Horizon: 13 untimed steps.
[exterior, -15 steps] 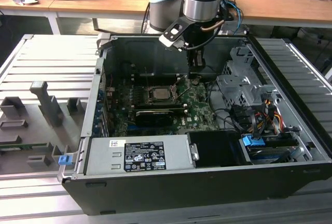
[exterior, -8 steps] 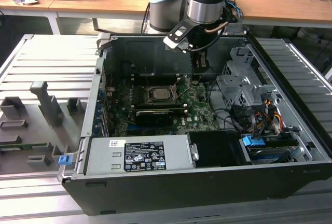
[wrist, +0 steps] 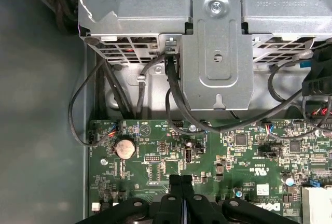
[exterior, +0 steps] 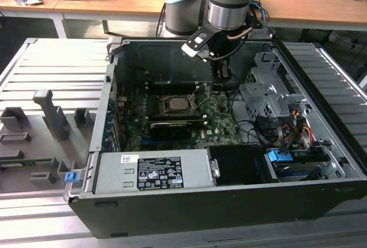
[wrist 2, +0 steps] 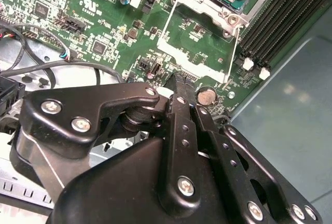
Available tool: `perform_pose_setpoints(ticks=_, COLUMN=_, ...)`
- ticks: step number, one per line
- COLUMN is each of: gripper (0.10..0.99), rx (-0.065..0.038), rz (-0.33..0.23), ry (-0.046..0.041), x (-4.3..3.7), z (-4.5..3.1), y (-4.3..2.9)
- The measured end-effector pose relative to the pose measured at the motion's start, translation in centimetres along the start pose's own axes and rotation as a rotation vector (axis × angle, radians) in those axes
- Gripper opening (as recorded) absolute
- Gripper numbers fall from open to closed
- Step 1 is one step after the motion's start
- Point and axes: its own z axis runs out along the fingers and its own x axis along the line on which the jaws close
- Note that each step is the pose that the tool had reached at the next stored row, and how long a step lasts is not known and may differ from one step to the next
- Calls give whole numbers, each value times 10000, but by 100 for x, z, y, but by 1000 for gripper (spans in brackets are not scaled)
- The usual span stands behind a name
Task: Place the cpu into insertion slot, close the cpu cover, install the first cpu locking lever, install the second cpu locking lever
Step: 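Close the cpu cover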
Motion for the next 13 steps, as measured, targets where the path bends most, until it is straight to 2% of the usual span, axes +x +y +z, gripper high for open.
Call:
perform_pose_setpoints(ticks=7, gripper=106, rx=0, rz=1, ry=0, x=0, z=0, y=-9)
perform_pose_setpoints(ticks=13, gripper=106, rx=0, rz=1, ry=1, x=-1, z=-3, y=-59)
